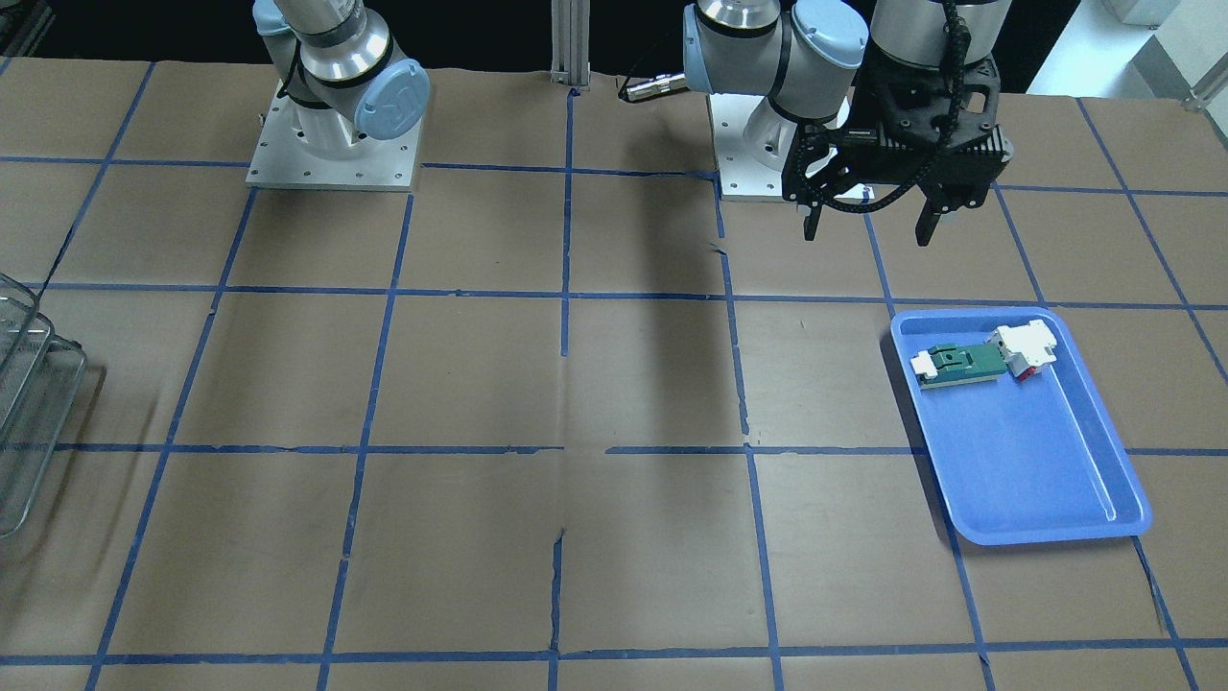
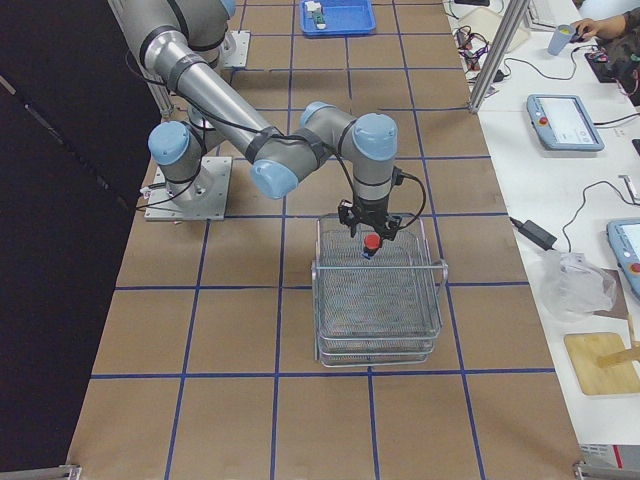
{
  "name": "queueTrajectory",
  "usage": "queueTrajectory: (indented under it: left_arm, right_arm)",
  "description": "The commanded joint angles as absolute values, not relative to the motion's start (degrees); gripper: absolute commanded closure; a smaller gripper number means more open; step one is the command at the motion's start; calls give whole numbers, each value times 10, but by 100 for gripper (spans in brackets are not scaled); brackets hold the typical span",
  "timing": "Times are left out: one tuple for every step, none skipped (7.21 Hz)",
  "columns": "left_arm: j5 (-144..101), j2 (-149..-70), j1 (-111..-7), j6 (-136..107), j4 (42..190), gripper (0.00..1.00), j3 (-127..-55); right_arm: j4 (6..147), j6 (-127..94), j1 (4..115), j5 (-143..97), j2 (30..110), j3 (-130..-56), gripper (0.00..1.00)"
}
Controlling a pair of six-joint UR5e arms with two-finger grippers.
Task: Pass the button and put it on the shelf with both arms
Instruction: 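Open the right gripper to release the button in the basket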
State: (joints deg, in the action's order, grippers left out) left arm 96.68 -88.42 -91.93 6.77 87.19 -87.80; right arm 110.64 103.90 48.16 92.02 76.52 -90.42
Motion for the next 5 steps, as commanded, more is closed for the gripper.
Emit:
queueTrajectory:
  left_arm:
    - [968, -884, -919, 68, 872, 0, -878]
    - [967, -884, -919, 68, 871, 0, -878]
    - [967, -884, -919, 68, 871, 0, -878]
    - [967, -884, -918, 67, 871, 0, -878]
    - [967, -884, -918, 67, 871, 0, -878]
  right_arm:
    - [1036, 988, 490, 913, 809, -907, 22]
    - [1013, 917, 524, 913, 846, -908, 20]
    - [1002, 858, 587, 922, 868, -908, 17]
    - [956, 760, 637, 922, 893, -908, 16]
    - [912, 638, 676, 910, 908, -907, 12]
